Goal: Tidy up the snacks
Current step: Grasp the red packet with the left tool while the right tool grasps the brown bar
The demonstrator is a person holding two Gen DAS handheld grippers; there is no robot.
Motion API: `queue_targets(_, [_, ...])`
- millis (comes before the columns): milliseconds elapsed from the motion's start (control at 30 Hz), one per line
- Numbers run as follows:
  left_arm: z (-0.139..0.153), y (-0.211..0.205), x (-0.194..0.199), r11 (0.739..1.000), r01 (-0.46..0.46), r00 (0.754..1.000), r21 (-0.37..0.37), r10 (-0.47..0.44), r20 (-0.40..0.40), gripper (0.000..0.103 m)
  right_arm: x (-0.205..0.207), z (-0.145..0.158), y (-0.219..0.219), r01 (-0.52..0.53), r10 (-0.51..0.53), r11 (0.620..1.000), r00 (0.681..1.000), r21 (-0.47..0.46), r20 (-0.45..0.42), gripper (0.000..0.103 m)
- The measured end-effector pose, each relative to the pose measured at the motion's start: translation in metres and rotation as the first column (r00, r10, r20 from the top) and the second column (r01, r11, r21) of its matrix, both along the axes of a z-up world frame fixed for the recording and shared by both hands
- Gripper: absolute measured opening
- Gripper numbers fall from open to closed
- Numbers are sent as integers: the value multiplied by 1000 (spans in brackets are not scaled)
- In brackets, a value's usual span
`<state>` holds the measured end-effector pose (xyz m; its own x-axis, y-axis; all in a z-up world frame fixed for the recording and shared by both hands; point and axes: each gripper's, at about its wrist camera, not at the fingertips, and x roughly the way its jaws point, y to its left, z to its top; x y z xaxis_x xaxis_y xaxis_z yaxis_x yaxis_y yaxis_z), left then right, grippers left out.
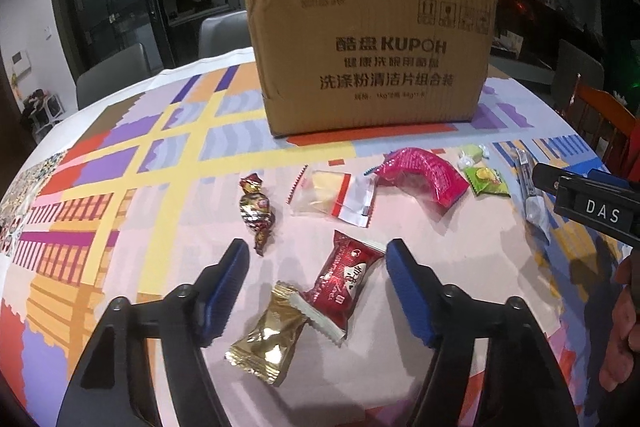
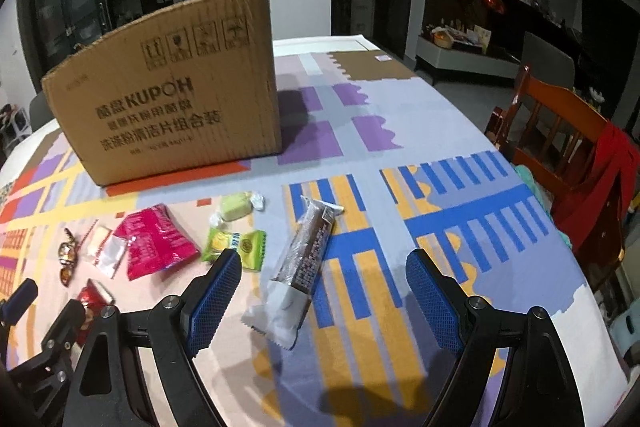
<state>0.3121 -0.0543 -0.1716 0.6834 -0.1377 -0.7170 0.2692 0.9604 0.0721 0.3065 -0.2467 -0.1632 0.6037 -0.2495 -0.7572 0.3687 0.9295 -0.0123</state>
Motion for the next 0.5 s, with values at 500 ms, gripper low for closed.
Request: queue_targets(500, [-17,-4,9,1000,-4,995,4,4,-97,41,12,-24,0,2,-2,1000,998,4,-67,72])
